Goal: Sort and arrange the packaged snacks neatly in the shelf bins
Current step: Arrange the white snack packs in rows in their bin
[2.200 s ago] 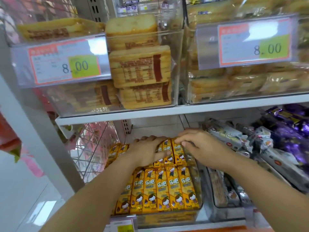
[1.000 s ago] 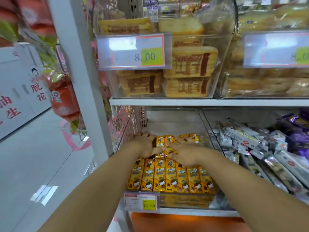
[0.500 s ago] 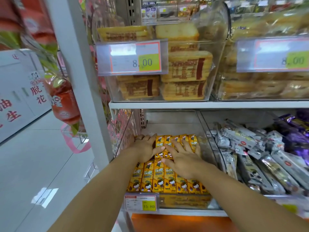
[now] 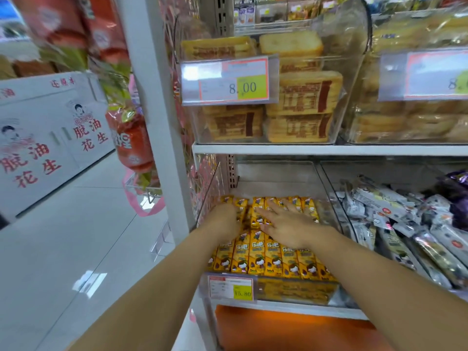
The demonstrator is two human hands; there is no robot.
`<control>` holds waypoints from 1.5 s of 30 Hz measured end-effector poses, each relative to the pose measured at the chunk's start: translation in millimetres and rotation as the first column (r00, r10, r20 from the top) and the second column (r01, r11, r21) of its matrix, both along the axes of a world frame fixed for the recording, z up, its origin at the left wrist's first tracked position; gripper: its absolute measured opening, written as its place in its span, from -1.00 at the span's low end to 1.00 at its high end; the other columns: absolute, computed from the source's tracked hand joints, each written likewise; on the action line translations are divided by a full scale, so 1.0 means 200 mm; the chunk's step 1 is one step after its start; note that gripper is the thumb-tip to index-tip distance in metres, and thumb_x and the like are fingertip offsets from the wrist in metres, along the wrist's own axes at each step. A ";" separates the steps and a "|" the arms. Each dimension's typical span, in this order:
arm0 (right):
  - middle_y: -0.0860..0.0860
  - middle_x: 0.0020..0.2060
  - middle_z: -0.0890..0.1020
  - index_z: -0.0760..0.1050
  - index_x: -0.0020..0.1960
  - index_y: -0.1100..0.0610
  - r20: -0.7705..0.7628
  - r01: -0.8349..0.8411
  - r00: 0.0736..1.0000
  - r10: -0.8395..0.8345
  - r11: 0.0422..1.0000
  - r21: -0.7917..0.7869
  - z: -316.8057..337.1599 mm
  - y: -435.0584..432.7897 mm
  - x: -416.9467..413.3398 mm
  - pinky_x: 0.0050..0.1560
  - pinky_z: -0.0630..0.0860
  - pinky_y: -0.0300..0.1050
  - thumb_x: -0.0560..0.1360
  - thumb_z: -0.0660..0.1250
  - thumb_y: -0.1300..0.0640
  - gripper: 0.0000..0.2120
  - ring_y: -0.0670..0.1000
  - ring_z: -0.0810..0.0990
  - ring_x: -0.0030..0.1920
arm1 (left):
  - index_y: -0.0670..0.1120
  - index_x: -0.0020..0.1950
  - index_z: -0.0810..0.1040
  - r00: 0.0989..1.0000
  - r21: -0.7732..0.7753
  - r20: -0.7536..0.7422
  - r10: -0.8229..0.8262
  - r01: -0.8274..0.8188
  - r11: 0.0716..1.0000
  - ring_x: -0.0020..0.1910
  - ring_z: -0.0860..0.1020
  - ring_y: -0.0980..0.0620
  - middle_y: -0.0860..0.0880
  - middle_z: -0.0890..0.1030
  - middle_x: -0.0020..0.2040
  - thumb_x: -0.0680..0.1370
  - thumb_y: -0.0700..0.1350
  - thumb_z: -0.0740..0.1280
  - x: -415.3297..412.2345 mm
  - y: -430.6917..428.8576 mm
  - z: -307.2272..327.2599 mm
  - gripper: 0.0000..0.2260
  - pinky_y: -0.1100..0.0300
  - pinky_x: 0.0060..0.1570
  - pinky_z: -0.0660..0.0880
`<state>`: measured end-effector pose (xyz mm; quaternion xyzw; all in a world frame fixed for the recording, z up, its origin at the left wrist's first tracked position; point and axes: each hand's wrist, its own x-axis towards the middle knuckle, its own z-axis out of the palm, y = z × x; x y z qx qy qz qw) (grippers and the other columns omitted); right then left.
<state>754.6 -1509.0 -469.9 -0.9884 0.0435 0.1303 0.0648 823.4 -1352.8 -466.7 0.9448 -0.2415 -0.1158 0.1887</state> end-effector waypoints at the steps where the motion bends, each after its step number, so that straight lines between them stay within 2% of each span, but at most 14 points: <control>1: -0.08 0.53 -0.20 -0.14 0.51 -0.23 0.003 0.000 1.000 0.000 1.000 -0.001 0.00 0.00 -0.01 0.42 -0.15 0.35 0.61 -0.11 -0.20 -0.51 0.10 -0.25 0.52 | -0.14 -0.07 0.50 1.000 -0.002 0.011 -0.011 0.011 1.000 0.14 0.54 -0.14 -0.20 0.59 0.12 0.53 -0.24 0.27 0.00 0.00 0.01 -0.96 0.09 0.12 0.48; 2: -0.08 0.53 -0.20 -0.13 0.51 -0.22 0.004 0.004 1.000 -0.004 1.000 0.001 0.01 0.00 -0.01 0.42 -0.15 0.34 0.62 -0.11 -0.20 -0.51 0.10 -0.24 0.52 | -0.08 -0.01 0.51 0.999 -0.011 0.025 -0.020 0.020 1.000 0.19 0.51 -0.13 -0.18 0.58 0.15 0.53 -0.24 0.29 0.00 -0.01 0.01 -0.91 0.13 0.15 0.45; 4: -0.09 0.53 -0.22 -0.12 0.51 -0.23 0.004 0.022 1.000 -0.022 1.000 0.018 0.01 0.00 -0.02 0.41 -0.19 0.35 0.61 -0.11 -0.20 -0.51 0.10 -0.26 0.51 | -0.09 0.18 0.52 0.998 -0.024 0.041 -0.039 0.040 0.999 0.29 0.45 -0.12 -0.13 0.51 0.18 0.53 -0.22 0.33 0.01 -0.02 0.01 -0.77 0.18 0.19 0.38; 7: -0.11 0.52 -0.23 -0.14 0.50 -0.26 0.020 0.043 0.999 -0.044 0.998 0.037 -0.01 0.00 -0.03 0.38 -0.25 0.36 0.61 -0.12 -0.22 -0.51 0.12 -0.29 0.50 | -0.12 0.41 0.40 0.997 -0.050 0.062 -0.037 0.040 0.998 0.36 0.38 -0.09 -0.14 0.37 0.40 0.53 -0.20 0.36 0.04 -0.04 -0.01 -0.55 0.20 0.26 0.32; 13: -0.12 0.52 -0.21 -0.12 0.50 -0.26 0.010 0.055 0.998 -0.055 0.998 0.039 0.01 -0.01 -0.01 0.38 -0.23 0.36 0.60 -0.14 -0.24 -0.51 0.11 -0.27 0.51 | 0.00 0.44 0.38 0.986 -0.103 0.166 -0.017 0.034 0.994 0.44 0.28 -0.08 -0.10 0.20 0.50 0.55 -0.13 0.34 0.05 -0.05 -0.06 -0.55 0.16 0.37 0.23; 18: -0.11 0.52 -0.22 -0.14 0.51 -0.25 0.004 0.063 0.998 -0.063 0.997 0.037 0.02 -0.01 0.00 0.38 -0.22 0.36 0.60 -0.12 -0.23 -0.50 0.13 -0.27 0.51 | 0.01 0.39 0.44 0.974 -0.235 0.214 0.073 -0.021 0.972 0.38 0.36 -0.08 -0.09 0.30 0.46 0.58 -0.08 0.30 0.05 -0.09 -0.07 -0.63 0.14 0.33 0.31; 22: -0.10 0.53 -0.21 -0.14 0.51 -0.25 -0.007 0.063 0.998 -0.063 0.997 0.041 0.02 -0.02 0.00 0.39 -0.22 0.36 0.61 -0.10 -0.22 -0.50 0.13 -0.27 0.51 | 0.01 0.38 0.45 0.979 -0.111 0.204 -0.025 0.049 0.993 0.40 0.34 -0.09 -0.09 0.32 0.46 0.61 -0.02 0.23 0.05 -0.08 -0.06 -0.67 0.14 0.31 0.31; 24: -0.10 0.53 -0.20 -0.12 0.51 -0.24 -0.007 0.059 0.998 -0.059 0.998 0.038 0.03 -0.01 -0.01 0.40 -0.20 0.35 0.60 -0.10 -0.23 -0.50 0.14 -0.26 0.51 | 0.01 0.42 0.39 0.977 -0.062 0.199 -0.074 0.088 0.994 0.44 0.27 -0.07 -0.08 0.25 0.50 0.63 -0.04 0.20 0.02 -0.05 -0.06 -0.65 0.15 0.36 0.23; 30: -0.08 0.53 -0.21 -0.15 0.52 -0.21 -0.028 0.017 0.999 -0.017 1.000 -0.008 0.03 -0.01 -0.07 0.41 -0.20 0.35 0.59 -0.11 -0.24 -0.47 0.15 -0.27 0.51 | 0.06 0.51 0.21 0.961 0.099 0.228 -0.156 0.137 0.986 0.48 0.18 -0.10 -0.08 0.16 0.53 0.66 0.01 0.06 -0.09 0.03 -0.11 -0.60 0.07 0.42 0.16; 34: -0.08 0.53 -0.18 -0.18 0.52 -0.20 0.026 0.059 0.998 -0.059 0.998 -0.014 0.04 -0.01 -0.05 0.39 -0.25 0.36 0.58 -0.12 -0.28 -0.44 0.15 -0.27 0.51 | 0.00 0.47 0.28 0.977 0.071 0.184 -0.109 0.098 0.993 0.48 0.08 -0.16 -0.11 0.23 0.44 0.65 0.06 0.07 -0.06 -0.01 -0.06 -0.60 0.03 0.44 0.11; 36: -0.05 0.53 -0.22 -0.22 0.52 -0.18 0.044 0.087 0.995 -0.085 0.995 -0.048 0.02 0.00 -0.06 0.37 -0.28 0.37 0.55 -0.15 -0.33 -0.40 0.16 -0.31 0.50 | 0.02 0.48 0.24 0.980 0.012 0.172 -0.100 0.100 0.995 0.49 0.06 -0.16 -0.08 0.13 0.49 0.64 0.09 0.05 -0.08 -0.03 -0.06 -0.59 0.00 0.43 0.12; 38: -0.02 0.52 -0.26 -0.23 0.52 -0.17 0.046 0.115 0.993 -0.113 0.992 -0.047 -0.02 0.02 -0.09 0.39 -0.27 0.35 0.55 -0.17 -0.33 -0.39 0.17 -0.32 0.49 | 0.11 0.53 0.09 0.975 0.069 0.176 -0.139 0.129 0.989 0.54 -0.08 -0.09 -0.01 -0.07 0.57 0.65 0.13 -0.03 -0.11 -0.05 -0.10 -0.56 -0.02 0.48 0.01; 40: -0.03 0.52 -0.24 -0.20 0.52 -0.16 0.102 0.145 0.985 -0.142 0.989 -0.026 -0.06 0.03 -0.11 0.41 -0.27 0.33 0.56 -0.18 -0.30 -0.41 0.16 -0.29 0.50 | 0.17 0.54 -0.03 0.968 0.137 0.199 -0.152 0.126 0.982 0.54 -0.17 -0.01 0.01 -0.15 0.57 0.65 0.14 -0.09 -0.11 -0.04 -0.14 -0.56 -0.02 0.50 -0.11; 45: -0.05 0.54 -0.09 -0.05 0.52 -0.16 0.239 0.179 0.956 -0.171 0.984 -0.011 -0.09 0.06 -0.15 0.44 -0.19 0.30 0.59 -0.16 -0.24 -0.48 0.13 -0.15 0.52 | 0.18 0.53 0.05 0.942 0.159 0.312 -0.123 0.075 0.984 0.52 -0.01 -0.05 0.02 0.01 0.57 0.65 0.13 -0.04 -0.13 -0.03 -0.15 -0.57 0.02 0.46 0.03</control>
